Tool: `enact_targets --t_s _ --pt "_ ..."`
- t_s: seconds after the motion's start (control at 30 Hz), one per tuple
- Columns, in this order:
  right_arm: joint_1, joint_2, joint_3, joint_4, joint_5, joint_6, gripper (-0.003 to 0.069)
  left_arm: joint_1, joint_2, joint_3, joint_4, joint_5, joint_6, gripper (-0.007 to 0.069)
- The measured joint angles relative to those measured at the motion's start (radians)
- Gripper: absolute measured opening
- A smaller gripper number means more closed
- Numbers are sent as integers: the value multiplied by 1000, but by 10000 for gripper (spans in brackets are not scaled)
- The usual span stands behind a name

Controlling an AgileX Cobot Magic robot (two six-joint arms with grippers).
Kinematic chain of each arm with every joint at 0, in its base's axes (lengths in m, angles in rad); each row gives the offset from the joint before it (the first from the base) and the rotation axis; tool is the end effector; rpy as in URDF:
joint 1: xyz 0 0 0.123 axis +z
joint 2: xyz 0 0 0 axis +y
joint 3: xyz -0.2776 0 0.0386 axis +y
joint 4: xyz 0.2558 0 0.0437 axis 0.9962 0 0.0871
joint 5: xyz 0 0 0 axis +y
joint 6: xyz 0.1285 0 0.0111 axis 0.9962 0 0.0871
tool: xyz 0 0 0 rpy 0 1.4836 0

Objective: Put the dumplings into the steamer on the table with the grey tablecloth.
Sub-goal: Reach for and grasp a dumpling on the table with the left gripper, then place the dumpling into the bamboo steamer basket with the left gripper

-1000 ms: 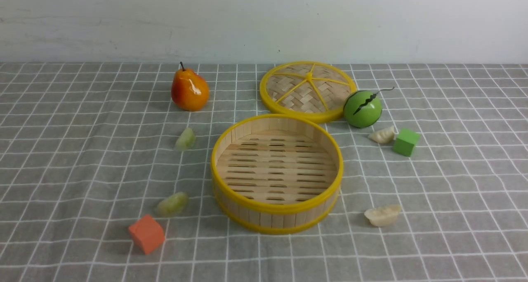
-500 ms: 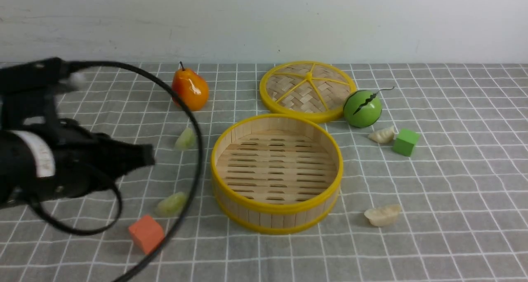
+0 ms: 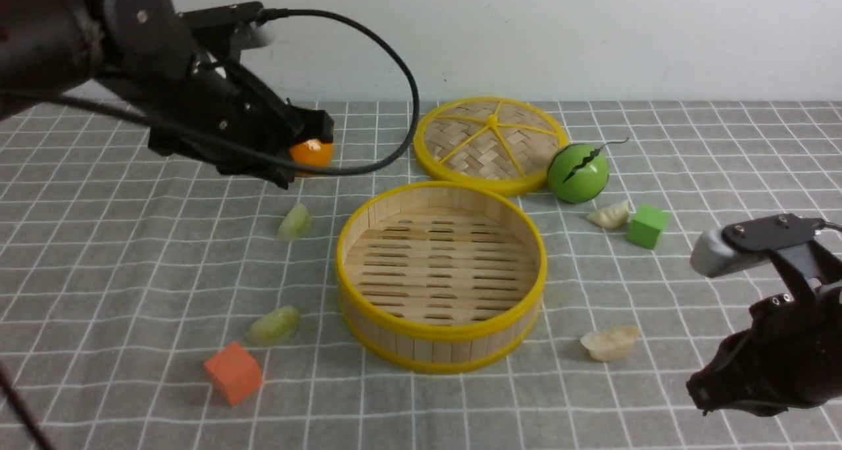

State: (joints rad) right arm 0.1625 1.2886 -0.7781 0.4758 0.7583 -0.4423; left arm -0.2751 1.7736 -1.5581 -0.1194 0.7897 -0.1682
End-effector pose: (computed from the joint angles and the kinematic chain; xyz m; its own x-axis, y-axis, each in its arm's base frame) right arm 0.2472 0.0817 0.2031 -0.8622 -0.2224 -0.4552 -0.3620 0.8990 0.2465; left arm 0.4121 -0.1277 0.2732 -0.8183 -0.0277 -0.5742 0.1197 0.9687 -0.2173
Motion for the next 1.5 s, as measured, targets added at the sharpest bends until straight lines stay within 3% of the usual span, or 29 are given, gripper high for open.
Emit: enact_targets --t_s 0.1,0.2,0.23,0.4,0.5,0.57,0.67,0.73,0.77,0.83,1.0,1.07,1.33,1.5 --pt "0 8 0 0 -22 -7 9 10 150 -172 28 58 4 1" --pt "0 17 -1 0 -44 -9 9 10 294 -316 79 97 16 98" --pt "0 17 -1 0 -44 -9 9 10 294 -316 79 97 16 98" --pt "0 34 -1 2 -48 -10 15 10 484 -491 221 106 -15 369" --pt "0 34 -1 7 -49 -10 20 10 561 -541 262 103 -40 462" --pt "0 34 -1 11 -50 -10 20 10 582 -551 266 103 -44 475" --pt "0 34 -1 15 -50 -10 22 10 631 -564 275 106 -56 465" --pt "0 35 -1 15 -50 -10 22 11 653 -568 276 112 -76 377" --pt "0 35 -1 15 -50 -10 22 12 653 -568 276 112 -77 367" --pt "0 36 -1 23 -51 -10 22 12 655 -573 284 123 -100 253" --pt "0 38 -1 42 -51 -12 29 12 646 -595 295 213 -138 258" --pt "0 38 -1 44 -51 -12 32 13 605 -614 237 258 -123 216" --pt "0 38 -1 49 -52 -13 42 -35 416 -648 -141 321 6 215" --pt "0 38 -1 53 -53 -13 50 -125 470 -644 -145 338 8 215"
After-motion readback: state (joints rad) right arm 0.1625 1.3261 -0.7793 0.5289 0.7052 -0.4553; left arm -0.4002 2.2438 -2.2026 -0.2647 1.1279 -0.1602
